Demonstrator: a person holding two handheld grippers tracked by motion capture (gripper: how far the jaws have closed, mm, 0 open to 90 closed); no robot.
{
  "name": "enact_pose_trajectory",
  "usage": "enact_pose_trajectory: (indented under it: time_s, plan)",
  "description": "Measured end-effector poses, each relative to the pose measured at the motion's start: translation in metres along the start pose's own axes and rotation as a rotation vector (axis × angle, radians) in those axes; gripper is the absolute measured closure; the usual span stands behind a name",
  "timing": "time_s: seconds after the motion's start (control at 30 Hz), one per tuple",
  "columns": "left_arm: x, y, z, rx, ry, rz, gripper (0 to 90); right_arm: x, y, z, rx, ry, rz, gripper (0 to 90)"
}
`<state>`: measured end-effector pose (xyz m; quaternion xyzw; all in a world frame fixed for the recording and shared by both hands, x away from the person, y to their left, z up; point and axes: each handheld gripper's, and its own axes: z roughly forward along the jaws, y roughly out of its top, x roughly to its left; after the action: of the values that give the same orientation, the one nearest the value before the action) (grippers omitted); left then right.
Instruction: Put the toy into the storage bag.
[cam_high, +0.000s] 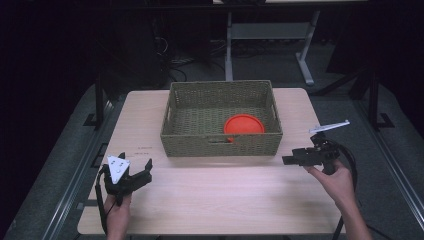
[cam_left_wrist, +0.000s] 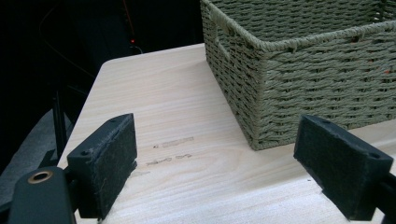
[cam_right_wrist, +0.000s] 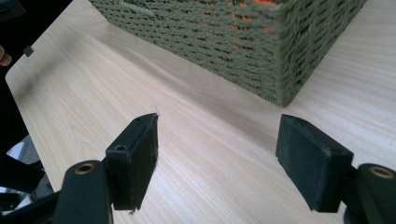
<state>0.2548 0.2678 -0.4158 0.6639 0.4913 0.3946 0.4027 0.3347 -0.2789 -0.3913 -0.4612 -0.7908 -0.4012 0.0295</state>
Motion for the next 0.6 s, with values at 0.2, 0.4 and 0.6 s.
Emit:
enact_pose_trajectory:
  time_s: [0.2,0.4,0.6]
  plan:
    - [0.000,0.000,0.000,0.004,0.000,0.002,12.7,-0.007,-0.014,-0.002,-0.009,-0.003,0.011,28.7]
    - [-0.001,0.000,0.001,0.002,-0.002,0.004,12.7,-0.013,-0.031,-0.004,-0.023,-0.003,0.023,27.9]
    - [-0.001,0.000,0.001,0.002,-0.003,0.003,12.8,-0.016,-0.046,-0.008,-0.029,-0.007,0.041,27.9]
